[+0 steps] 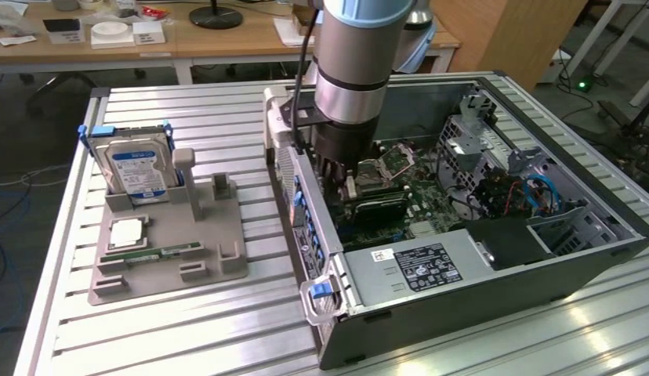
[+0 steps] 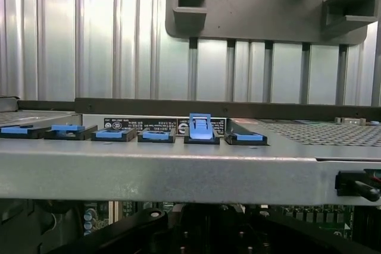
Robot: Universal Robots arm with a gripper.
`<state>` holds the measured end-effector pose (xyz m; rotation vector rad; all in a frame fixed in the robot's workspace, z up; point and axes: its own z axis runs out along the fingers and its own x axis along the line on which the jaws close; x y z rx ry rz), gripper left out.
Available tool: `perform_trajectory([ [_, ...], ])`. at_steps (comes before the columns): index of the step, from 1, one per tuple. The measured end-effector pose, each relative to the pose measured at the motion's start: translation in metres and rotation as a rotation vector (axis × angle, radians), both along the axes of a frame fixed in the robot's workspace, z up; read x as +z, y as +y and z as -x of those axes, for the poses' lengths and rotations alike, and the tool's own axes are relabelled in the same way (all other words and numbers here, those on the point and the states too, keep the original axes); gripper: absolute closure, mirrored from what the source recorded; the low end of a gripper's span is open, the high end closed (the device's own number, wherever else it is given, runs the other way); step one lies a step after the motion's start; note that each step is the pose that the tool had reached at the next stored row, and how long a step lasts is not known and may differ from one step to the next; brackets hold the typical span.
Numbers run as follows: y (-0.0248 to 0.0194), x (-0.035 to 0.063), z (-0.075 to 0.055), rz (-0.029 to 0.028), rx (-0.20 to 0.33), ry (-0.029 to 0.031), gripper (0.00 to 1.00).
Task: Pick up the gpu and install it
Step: 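Press down on the gpu until it lock into place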
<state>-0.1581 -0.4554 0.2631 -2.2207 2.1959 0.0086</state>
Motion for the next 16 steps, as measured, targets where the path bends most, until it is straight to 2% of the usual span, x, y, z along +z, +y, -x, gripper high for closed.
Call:
perform_trajectory([
  [5, 0.001, -0.0018, -0.001, -0.0006, 0.004, 0.0034, 0.89],
  [10, 0.0014, -0.0004, -0.003, -0.0032, 0.007, 0.0021, 0.89],
  [14, 0.0012, 0.0116, -0.003, -0.0016, 0.008, 0.0033, 0.89],
  [16, 0.0012, 0.0138, -0.003, -0.0017, 0.008, 0.0031, 0.89],
])
